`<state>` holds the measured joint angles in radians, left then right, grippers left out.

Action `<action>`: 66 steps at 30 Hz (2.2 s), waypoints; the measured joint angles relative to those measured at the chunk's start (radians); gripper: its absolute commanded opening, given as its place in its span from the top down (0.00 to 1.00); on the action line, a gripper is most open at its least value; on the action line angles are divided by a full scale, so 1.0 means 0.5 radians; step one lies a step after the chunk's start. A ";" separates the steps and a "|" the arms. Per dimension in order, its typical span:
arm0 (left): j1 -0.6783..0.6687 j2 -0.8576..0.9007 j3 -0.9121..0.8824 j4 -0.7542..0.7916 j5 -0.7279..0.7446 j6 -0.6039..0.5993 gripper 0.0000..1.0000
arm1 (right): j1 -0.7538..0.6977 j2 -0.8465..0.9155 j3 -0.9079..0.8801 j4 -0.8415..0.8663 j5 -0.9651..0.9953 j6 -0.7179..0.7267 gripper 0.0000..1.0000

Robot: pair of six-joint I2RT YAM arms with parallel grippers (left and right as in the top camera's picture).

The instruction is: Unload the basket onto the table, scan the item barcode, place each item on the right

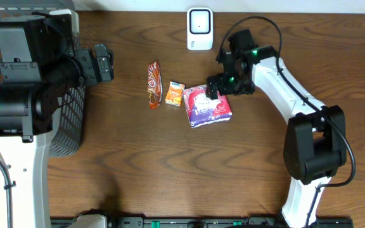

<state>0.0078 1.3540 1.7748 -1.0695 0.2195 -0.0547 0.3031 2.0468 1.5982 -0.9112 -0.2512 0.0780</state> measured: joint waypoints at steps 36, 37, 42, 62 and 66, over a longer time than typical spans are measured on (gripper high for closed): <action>0.000 0.000 0.000 0.000 0.001 0.000 0.02 | -0.026 -0.008 -0.397 0.302 -0.221 0.372 0.99; 0.000 0.000 0.000 0.000 0.001 0.000 0.02 | -0.027 -0.008 -0.375 0.283 -0.214 0.386 0.99; 0.000 0.000 0.000 0.000 0.000 0.000 0.02 | -0.043 -0.011 -0.120 0.315 -0.183 0.433 0.99; 0.000 0.000 0.000 0.000 0.001 0.000 0.02 | -0.047 0.063 0.126 1.599 0.272 0.737 0.99; 0.000 0.000 0.000 0.000 0.001 0.000 0.02 | -0.047 0.231 0.124 1.685 0.272 0.836 0.99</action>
<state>0.0078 1.3540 1.7748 -1.0695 0.2199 -0.0547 0.2798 2.1624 1.6604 -0.0689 -0.1150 0.4961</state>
